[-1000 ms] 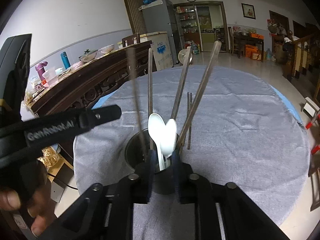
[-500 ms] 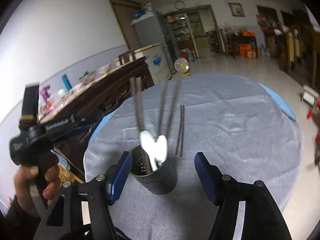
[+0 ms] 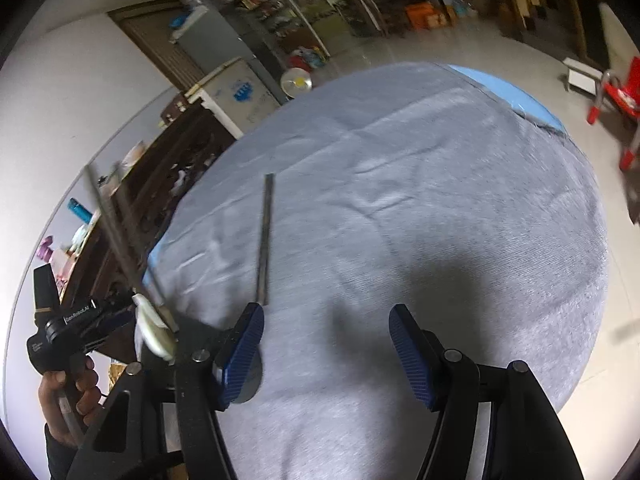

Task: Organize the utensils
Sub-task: 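Withdraw both grippers from the holder toward the last chopsticks on the cloth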

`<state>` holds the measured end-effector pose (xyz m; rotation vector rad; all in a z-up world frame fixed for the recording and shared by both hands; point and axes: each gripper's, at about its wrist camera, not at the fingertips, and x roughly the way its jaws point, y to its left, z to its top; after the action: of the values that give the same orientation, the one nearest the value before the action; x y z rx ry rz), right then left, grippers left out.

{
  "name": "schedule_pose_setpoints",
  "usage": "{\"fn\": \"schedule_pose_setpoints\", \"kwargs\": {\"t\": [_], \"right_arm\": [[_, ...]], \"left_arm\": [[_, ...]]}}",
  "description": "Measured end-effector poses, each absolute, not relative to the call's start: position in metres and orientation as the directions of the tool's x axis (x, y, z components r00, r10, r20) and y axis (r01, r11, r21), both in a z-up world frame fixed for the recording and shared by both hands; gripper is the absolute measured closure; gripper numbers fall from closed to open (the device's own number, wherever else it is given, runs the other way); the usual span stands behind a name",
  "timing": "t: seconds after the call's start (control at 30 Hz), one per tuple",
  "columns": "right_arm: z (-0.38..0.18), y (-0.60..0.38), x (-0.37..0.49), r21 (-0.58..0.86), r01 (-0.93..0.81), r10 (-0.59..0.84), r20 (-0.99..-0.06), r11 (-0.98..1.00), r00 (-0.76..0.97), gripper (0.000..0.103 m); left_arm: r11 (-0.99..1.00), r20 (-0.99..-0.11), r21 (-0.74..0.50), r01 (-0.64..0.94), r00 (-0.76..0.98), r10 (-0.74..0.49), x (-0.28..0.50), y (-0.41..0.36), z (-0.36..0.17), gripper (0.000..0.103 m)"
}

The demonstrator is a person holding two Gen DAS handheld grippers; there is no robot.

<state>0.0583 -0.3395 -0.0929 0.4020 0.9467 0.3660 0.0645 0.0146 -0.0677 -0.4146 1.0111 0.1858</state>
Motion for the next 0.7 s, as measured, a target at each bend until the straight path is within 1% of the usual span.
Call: {"fn": "schedule_pose_setpoints", "kwargs": {"t": [0.17,0.7], "right_arm": [[-0.101,-0.345,0.072,0.476,-0.113,0.46,-0.721,0.872,0.518,0.034],[-0.117,-0.323,0.132,0.444,-0.144,0.459,-0.77,0.884,0.443,0.034]], "left_arm": [[0.923,-0.879,-0.184,-0.339,0.477,0.0,0.091,0.011,-0.077,0.041],[0.952,-0.892,-0.095,-0.291,0.449,0.049,0.134,-0.002,-0.09,0.041]]}}
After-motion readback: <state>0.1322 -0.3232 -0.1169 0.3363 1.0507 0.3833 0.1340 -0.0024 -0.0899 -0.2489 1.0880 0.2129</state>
